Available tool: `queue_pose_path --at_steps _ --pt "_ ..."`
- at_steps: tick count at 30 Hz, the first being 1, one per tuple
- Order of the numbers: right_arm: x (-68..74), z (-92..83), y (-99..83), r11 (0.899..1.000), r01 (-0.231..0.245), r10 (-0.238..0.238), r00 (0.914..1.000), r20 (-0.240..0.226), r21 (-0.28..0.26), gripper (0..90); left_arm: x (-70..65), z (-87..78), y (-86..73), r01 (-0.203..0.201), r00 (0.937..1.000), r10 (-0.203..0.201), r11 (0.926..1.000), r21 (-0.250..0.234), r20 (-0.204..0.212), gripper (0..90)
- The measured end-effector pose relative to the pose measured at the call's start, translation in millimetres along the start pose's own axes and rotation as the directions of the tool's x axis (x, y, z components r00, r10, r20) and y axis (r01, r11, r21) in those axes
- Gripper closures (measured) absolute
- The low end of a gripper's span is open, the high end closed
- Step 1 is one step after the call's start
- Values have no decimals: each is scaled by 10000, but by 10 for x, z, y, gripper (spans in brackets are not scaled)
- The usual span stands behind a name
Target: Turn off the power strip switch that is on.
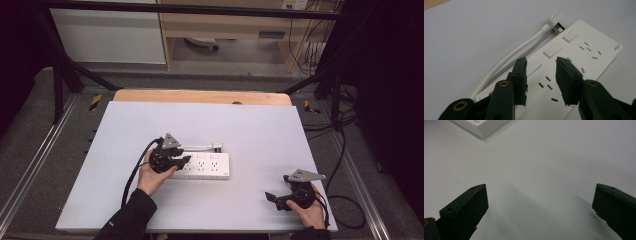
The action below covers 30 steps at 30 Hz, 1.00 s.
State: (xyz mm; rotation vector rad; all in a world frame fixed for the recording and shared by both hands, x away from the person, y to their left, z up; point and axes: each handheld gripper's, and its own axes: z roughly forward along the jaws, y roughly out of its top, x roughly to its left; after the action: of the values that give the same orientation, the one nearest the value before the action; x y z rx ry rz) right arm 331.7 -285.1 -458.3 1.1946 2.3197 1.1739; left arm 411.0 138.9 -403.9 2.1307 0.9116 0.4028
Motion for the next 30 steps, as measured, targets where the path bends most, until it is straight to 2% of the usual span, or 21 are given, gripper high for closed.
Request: queue_pose_path --at_steps 11,18,30 --pt "1 2 0 10000 -10 10 10000 6 23 9 -1 67 7 50 10000 -50 10000 20 5 703" --pt "2 3 0 10000 -5 5 10000 1 21 10 9 120 12 240 9997 -240 9997 16 -41 755" --pt "3 4 0 10000 -22 22 10000 0 41 10 21 173 20 254 9996 -254 9997 -19 -116 838"
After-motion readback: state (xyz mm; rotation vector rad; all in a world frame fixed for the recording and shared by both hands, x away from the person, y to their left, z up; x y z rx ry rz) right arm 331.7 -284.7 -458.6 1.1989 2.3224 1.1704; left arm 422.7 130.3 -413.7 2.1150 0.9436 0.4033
